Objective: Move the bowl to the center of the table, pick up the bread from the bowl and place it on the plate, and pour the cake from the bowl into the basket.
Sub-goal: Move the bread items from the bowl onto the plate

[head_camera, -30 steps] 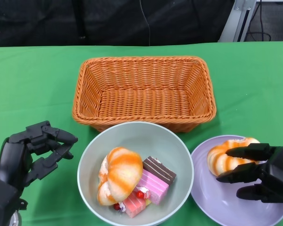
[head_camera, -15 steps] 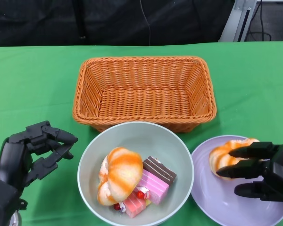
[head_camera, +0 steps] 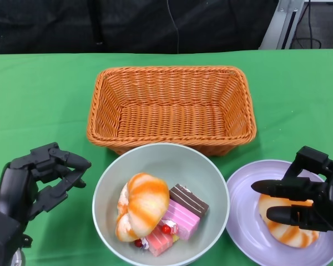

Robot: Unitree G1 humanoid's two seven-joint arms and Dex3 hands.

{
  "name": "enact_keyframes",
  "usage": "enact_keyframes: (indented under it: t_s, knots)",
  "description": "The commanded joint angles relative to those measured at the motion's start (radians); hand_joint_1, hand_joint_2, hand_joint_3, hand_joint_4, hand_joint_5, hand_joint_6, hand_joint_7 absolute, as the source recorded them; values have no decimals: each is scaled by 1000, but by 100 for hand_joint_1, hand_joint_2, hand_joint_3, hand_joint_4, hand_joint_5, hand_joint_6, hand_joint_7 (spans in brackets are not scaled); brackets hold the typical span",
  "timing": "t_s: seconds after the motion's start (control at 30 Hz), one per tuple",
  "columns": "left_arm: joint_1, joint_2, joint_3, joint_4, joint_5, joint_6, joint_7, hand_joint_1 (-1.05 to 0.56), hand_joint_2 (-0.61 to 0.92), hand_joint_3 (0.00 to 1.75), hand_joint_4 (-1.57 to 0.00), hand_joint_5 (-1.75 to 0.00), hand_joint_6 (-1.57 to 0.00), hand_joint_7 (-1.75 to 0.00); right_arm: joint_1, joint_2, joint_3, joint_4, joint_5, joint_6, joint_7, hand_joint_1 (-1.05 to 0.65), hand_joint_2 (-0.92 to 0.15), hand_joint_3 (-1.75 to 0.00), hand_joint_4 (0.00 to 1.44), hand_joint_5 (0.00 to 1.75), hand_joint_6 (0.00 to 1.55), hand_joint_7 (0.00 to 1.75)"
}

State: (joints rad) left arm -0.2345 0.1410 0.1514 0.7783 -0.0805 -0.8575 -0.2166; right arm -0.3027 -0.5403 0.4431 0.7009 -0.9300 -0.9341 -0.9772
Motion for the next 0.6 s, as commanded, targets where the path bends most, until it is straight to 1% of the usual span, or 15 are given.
enact_keyframes:
  t_s: [0.03, 0.1, 0.13, 0.17, 0.2, 0.27, 0.3, 0.4, 0.47, 0.57, 0.6]
  knots:
    - [0, 14, 6, 7, 6, -8, 14, -25, 91, 22, -90, -126, -98, -90, -5, -11, -15, 0, 15, -11, 5, -66, -92, -7, 69, 145, 100, 11]
    - [0, 14, 6, 8, 4, -9, 11, -25, 92, 22, -89, -126, -98, -90, -9, -12, -14, 6, 15, -20, 3, -65, -92, -7, 70, 144, 99, 13]
    - [0, 12, 6, 7, 1, -9, 9, -25, 92, 22, -88, -126, -98, -90, -9, -12, -15, 6, 15, -22, 2, -65, -92, -6, 72, 142, 95, 22]
    - [1, 11, 6, 6, 2, -7, 11, -25, 92, 22, -88, -127, -98, -90, -7, -10, -18, 3, 18, -24, 0, -65, -92, -6, 74, 137, 82, 48]
    - [1, 10, 6, 6, 3, -7, 13, -25, 92, 22, -88, -127, -98, -90, -6, -8, -21, 0, 21, -25, 0, -65, -92, -5, 75, 134, 75, 61]
    - [-1, 10, 5, 10, 3, -12, 11, -25, 92, 21, -88, -128, -98, -91, -3, -4, -28, -13, 30, -29, 3, -65, -92, -6, 76, 129, 68, 70]
    - [-2, 9, 6, 11, 1, -11, 10, -25, 92, 21, -88, -128, -97, -91, -1, -3, -33, -27, 38, -32, 13, -65, -92, -6, 76, 126, 67, 69]
    - [-5, 9, 4, 17, 6, -15, 14, -26, 92, 21, -88, -128, -97, -91, 5, -3, -47, -70, 62, -37, 56, -64, -92, -8, 77, 113, 67, 59]
    - [-5, 10, 3, 18, 12, -17, 19, -26, 92, 21, -88, -128, -97, -91, 10, -2, -57, -95, 82, -41, 93, -63, -92, -7, 79, 103, 73, 44]
    - [-7, 10, 3, 23, 10, -22, 13, -26, 92, 21, -87, -127, -96, -92, 11, 0, -67, -129, 108, -48, 151, -63, -92, -8, 82, 93, 80, 28]
    - [-8, 10, 3, 25, 10, -24, 13, -26, 92, 21, -87, -127, -96, -92, 12, 1, -72, -135, 114, -49, 166, -63, -92, -8, 82, 91, 81, 25]
